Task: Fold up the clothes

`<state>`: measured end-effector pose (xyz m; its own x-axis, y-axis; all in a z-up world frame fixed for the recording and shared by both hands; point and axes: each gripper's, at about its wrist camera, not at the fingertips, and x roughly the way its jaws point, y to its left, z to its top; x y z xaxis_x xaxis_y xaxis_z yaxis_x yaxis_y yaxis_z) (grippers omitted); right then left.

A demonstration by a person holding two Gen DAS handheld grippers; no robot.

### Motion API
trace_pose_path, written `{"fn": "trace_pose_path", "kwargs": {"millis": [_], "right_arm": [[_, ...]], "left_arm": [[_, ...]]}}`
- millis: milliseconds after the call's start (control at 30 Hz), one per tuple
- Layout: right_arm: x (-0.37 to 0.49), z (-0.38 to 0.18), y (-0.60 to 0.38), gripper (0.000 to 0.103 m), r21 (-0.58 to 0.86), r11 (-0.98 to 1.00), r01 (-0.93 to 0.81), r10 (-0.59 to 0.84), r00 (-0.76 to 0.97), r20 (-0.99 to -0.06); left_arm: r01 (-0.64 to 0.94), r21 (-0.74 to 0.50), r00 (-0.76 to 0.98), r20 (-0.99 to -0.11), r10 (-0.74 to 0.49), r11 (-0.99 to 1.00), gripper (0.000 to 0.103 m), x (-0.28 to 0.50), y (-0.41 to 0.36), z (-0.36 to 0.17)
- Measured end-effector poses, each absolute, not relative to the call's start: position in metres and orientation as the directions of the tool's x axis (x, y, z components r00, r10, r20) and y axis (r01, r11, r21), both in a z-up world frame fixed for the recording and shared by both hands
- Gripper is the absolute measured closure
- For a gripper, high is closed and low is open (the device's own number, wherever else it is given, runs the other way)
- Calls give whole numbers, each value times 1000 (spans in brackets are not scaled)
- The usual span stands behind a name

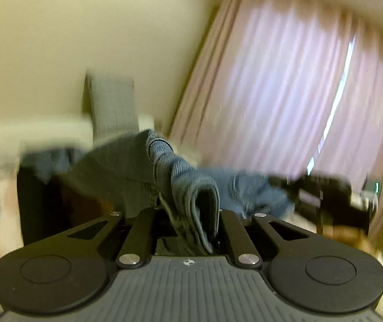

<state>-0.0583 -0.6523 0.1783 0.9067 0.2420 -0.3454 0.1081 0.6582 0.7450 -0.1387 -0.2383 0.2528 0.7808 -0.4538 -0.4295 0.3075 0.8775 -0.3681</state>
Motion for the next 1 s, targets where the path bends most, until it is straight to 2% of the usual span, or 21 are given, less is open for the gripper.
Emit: {"fn": "trace_pose_path", "kwargs": {"millis": [67,133,233,267,300,333,367,400,467,600,733,800,867,967,1000], "right_arm": [[-104,135,-695,92,635,719,283,159,823,-546],[-139,71,-729,83,542,710,450,146,659,-738],[-185,7,-754,83,452,680,577,120,520,-846],[-197,-8,-759,77,441,668,600,119,498,-859],[-207,-21,-763,66,447,641,624,135,482,-866],[-216,-34,-766,64,466,613,638,160,477,-864],[-222,-43,-768,62,481,605,635,185,476,-860],[-224,-54,-766,52,490,607,625,214,466,-859],[-227,-74,-759,42,496,624,604,267,432,-861],[-247,-107,-745,43,567,605,559,381,422,-823],[-261,-130,-739,37,601,596,532,434,416,-799],[-263,-137,-739,27,640,560,526,460,446,-768],[-265,-145,-738,26,688,506,521,491,482,-726],[-264,-155,-731,30,762,424,490,553,525,-646],[-263,-160,-727,42,764,425,485,559,524,-643]], "left_arm": [[298,-418,642,-577,-504,858,89,-183,-274,208],[280,-457,468,-703,-536,844,86,-225,-309,160],[208,-451,298,-816,-496,868,88,-268,-330,100],[169,-450,242,-844,-479,877,85,-276,-330,80],[140,-458,210,-853,-478,878,77,-282,-328,65],[117,-471,193,-853,-486,874,71,-287,-326,54],[94,-485,175,-852,-494,870,60,-291,-324,42],[71,-497,158,-850,-502,865,53,-296,-321,31],[23,-520,124,-846,-519,854,48,-305,-316,8],[-62,-555,69,-832,-551,830,44,-332,-304,-31],[-60,-505,137,-859,-494,861,44,-361,-278,-26],[-97,-501,192,-857,-478,860,36,-357,-259,-25],[-128,-507,238,-850,-470,853,30,-346,-248,-38],[-176,-505,290,-847,-446,845,31,-333,-234,-62],[-194,-503,308,-846,-434,842,34,-329,-229,-70]]}}
